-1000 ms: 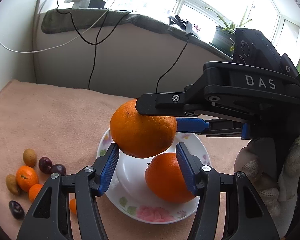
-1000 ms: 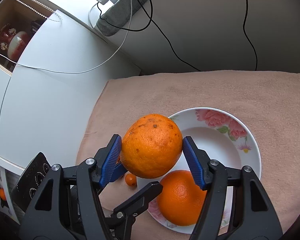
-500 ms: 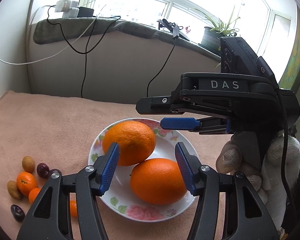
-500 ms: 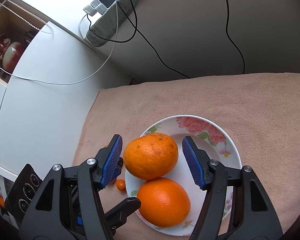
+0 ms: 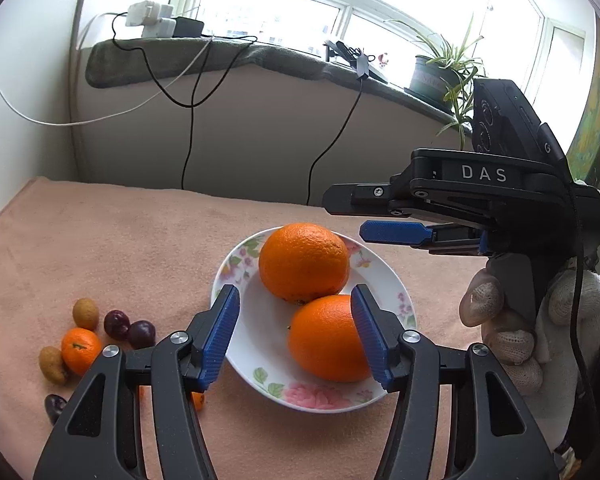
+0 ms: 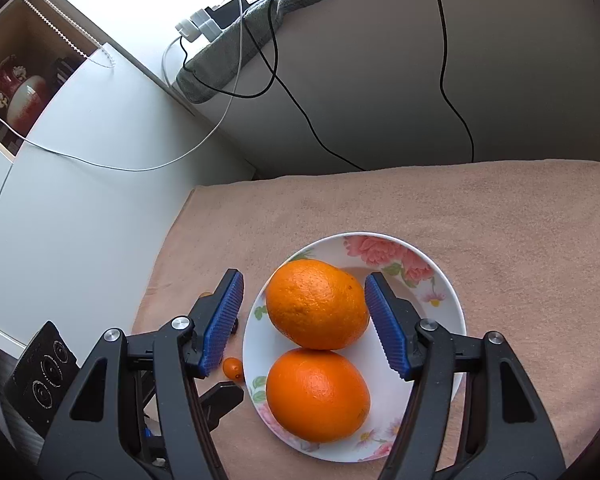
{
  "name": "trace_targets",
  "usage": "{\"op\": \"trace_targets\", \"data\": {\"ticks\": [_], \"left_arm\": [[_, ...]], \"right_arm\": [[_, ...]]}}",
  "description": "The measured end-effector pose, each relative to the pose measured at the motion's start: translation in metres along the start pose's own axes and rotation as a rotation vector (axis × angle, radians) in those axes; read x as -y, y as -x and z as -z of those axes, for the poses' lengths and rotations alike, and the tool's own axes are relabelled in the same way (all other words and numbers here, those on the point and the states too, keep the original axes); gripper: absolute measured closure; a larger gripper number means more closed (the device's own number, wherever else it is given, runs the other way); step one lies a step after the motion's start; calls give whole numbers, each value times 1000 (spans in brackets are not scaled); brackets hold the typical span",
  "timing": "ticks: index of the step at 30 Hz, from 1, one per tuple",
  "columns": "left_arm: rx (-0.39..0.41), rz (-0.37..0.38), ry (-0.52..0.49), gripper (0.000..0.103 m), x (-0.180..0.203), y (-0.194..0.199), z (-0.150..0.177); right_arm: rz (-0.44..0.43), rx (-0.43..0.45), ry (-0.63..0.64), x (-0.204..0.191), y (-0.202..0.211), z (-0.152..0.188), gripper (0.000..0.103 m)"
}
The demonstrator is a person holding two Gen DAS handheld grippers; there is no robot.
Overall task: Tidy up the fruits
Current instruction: 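Withdraw the right tool from the plate toward the small fruits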
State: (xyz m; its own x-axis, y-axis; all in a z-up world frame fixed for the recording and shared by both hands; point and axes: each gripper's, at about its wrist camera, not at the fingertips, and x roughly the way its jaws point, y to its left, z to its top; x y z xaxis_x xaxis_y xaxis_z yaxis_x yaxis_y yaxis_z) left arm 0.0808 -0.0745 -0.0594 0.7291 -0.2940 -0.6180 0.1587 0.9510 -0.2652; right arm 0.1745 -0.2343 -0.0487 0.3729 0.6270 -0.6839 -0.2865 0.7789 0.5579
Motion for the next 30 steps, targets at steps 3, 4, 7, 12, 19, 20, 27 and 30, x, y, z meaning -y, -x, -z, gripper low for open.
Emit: {"op": "trace_targets", "data": {"ticks": [3, 4, 7, 12, 19, 20, 27, 30], "left_arm": [[1, -7, 6, 41, -7, 5, 2], [2, -12, 8, 40, -9, 7, 3], [7, -29, 13, 39, -15, 13, 4], [16, -55, 8, 31, -21, 26, 8], [32, -90, -8, 24, -27, 42, 13], [35, -96, -9, 24, -29, 44, 13], [39, -149, -22, 24, -51, 61, 24], [37, -173, -31, 23, -64, 69, 32]], "right_arm": [[34, 27, 22, -5, 6, 4, 26], [38, 37, 23, -6, 8, 5, 24], [50, 49, 26, -8, 13, 10, 23], [61, 103, 30, -10, 23, 19, 17], [74, 161, 45, -18, 32, 27, 17], [78, 170, 49, -20, 33, 28, 14], [121, 217, 154, -49, 33, 48, 3], [164, 211, 238, -71, 29, 60, 3]]}}
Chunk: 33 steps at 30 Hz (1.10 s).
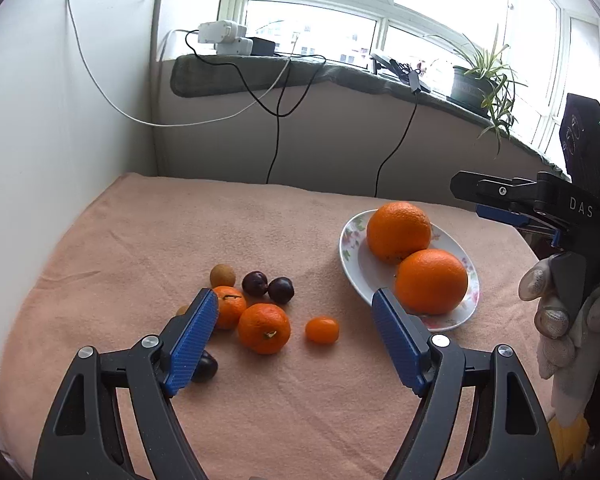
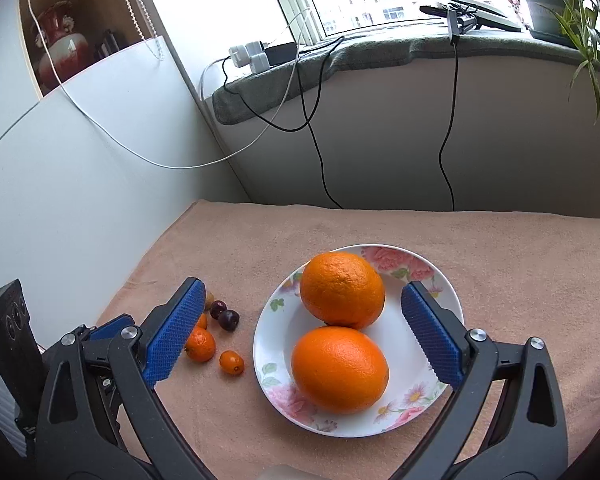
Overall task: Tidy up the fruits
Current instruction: 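Withdraw the right tool from the plate toward the small fruits, then grasp the leafy mandarin with the right tool while the left tool grasps a dark plum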
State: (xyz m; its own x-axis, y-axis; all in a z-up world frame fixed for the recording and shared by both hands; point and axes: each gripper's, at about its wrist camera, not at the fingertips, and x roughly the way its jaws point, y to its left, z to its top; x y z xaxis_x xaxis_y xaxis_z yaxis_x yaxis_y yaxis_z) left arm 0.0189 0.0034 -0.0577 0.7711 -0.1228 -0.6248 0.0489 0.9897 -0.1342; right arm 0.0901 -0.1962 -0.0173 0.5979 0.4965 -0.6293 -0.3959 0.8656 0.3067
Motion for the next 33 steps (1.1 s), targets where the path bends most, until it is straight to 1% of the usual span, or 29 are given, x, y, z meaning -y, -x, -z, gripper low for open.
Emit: {"op": "trace_targets", "data": {"ticks": [2, 5, 8, 11, 13, 14, 16, 18, 19, 21, 25, 26, 27, 29, 31, 33], "left_arm": [[7, -19, 3, 23, -11, 5, 7], [17, -39, 22, 23, -27, 14, 17], [12, -51, 38, 24, -42, 18, 25], [-5, -61, 64, 24, -56, 17, 32], [-14, -58, 81, 25, -64, 16, 36], [-18, -55, 86, 26, -67, 16, 38], [-27, -41, 100, 35, -71, 14, 41], [-35, -30, 110, 35, -75, 12, 44], [-41, -22, 114, 36, -75, 10, 45], [-50, -7, 126, 41, -78, 8, 47], [-68, 11, 137, 47, -80, 2, 51], [-73, 16, 138, 48, -80, 1, 51], [-78, 18, 138, 50, -81, 0, 52], [-86, 24, 137, 51, -80, -3, 53], [-94, 31, 137, 55, -79, -5, 53], [-100, 37, 136, 56, -79, -9, 53]], "right_arm": [[-6, 4, 39, -15, 2, 6, 3], [-49, 18, 75, -36, 6, 18, 3], [-60, 17, 129, -56, 3, 30, 3], [-93, 0, 146, -69, -5, 42, 3], [-111, -23, 152, -75, -11, 50, 7], [-114, -35, 157, -78, -15, 53, 12], [-125, -60, 161, -82, -23, 57, 19], [-135, -88, 165, -86, -32, 61, 28], [-135, -102, 174, -89, -37, 63, 30], [-129, -122, 198, -94, -45, 66, 38], [-118, -152, 224, -101, -60, 70, 39], [-119, -159, 225, -101, -64, 70, 42], [-120, -167, 228, -102, -68, 70, 46], [-122, -181, 234, -105, -75, 69, 51], [-121, -192, 240, -107, -82, 67, 51], [-118, -200, 249, -109, -87, 67, 51]]}}
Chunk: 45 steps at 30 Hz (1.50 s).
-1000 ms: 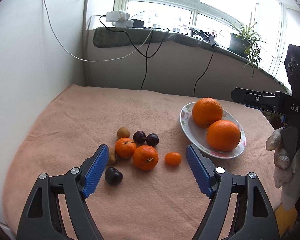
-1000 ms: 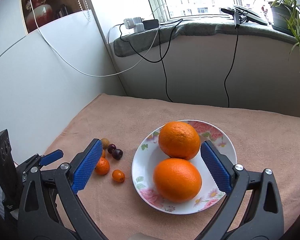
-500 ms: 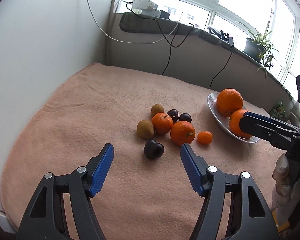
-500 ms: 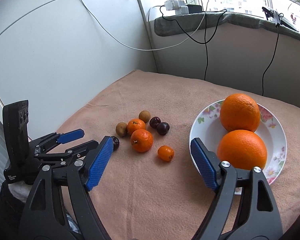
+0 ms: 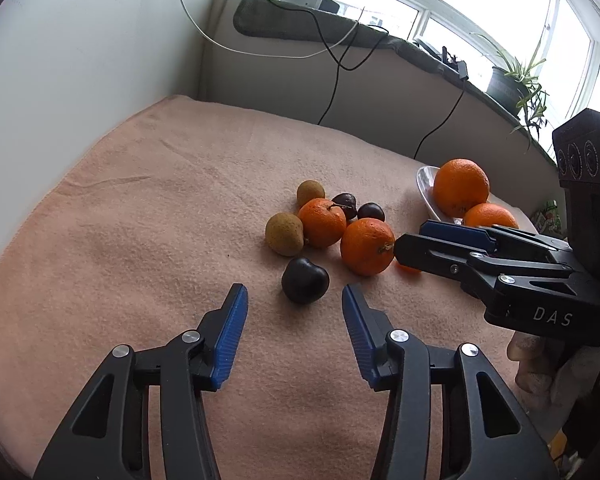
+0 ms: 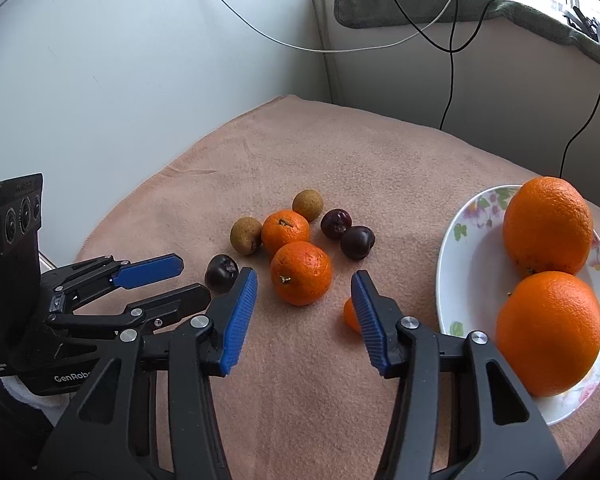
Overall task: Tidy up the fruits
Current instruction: 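Grasp the leafy mandarin with the right tool while the left tool grasps a dark plum, then carry the mandarin and plum onto the white plate with both tools and release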
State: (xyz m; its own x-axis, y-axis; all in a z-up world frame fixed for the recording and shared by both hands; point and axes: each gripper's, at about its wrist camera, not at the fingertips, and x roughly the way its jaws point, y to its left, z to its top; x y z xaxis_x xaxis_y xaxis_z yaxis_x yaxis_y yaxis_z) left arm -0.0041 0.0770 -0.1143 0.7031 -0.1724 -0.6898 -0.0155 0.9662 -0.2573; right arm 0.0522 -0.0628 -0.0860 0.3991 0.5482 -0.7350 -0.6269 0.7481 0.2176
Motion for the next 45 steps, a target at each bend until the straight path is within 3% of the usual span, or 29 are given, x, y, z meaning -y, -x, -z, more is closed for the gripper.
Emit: {"op": "trace_targets", "data": {"ticks": [16, 20, 24, 27, 45], "left_arm": [[-38, -2, -2, 64, 1, -19, -5], [-40, -4, -8, 67, 1, -21, -6], [-40, -3, -13, 73, 2, -21, -6], [-38, -2, -18, 77, 3, -20, -6], [-5, 22, -21, 78, 16, -2, -7]], "right_arm": [[7, -70, 23, 1, -35, -10, 51], [-4, -80, 21, 2, -39, -9, 59], [0, -77, 30, 0, -39, -9, 60], [-2, -71, 22, 0, -37, -9, 61], [-2, 29, -33, 13, 16, -8, 62]]}}
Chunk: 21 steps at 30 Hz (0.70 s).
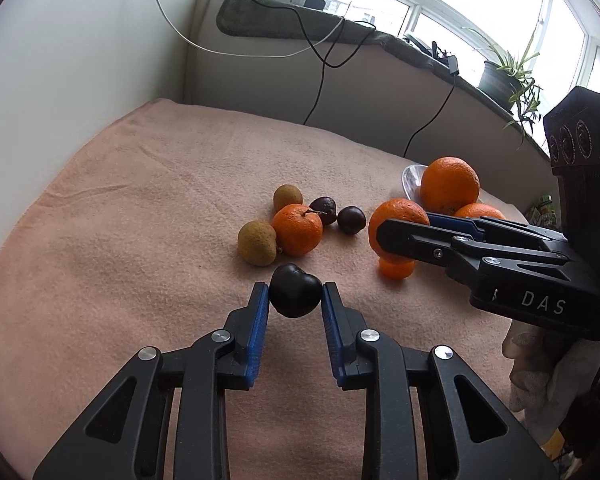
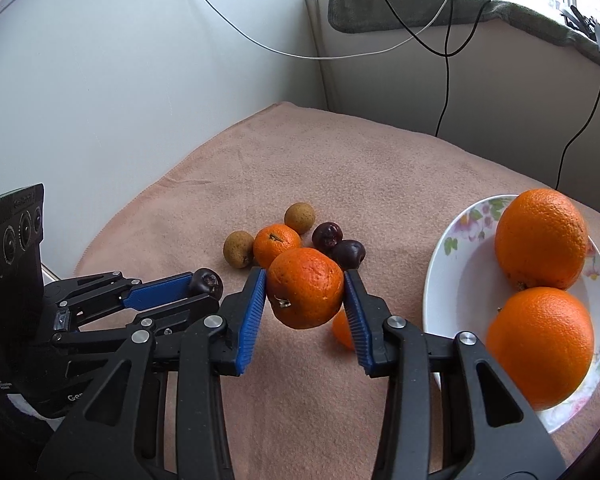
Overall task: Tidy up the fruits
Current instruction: 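Carry the mandarin and plum onto the white plate with both tools and release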
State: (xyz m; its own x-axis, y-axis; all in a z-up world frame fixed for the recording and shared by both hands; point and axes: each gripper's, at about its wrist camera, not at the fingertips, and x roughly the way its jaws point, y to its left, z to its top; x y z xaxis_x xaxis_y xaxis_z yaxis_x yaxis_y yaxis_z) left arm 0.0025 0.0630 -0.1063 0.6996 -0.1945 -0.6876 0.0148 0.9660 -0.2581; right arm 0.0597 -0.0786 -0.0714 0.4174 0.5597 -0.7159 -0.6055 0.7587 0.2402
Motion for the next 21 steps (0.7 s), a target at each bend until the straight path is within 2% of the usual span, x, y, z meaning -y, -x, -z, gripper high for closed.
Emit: {"op": "trace_targets", "data": {"ticks": [5, 21], "left_arm": [[15, 28, -14, 78, 10, 5, -4], [29, 135, -88, 78, 61, -6, -21]], "right_arm": [[9, 35, -42, 13, 21, 4, 62], [135, 130, -157, 70, 85, 18, 62]]}}
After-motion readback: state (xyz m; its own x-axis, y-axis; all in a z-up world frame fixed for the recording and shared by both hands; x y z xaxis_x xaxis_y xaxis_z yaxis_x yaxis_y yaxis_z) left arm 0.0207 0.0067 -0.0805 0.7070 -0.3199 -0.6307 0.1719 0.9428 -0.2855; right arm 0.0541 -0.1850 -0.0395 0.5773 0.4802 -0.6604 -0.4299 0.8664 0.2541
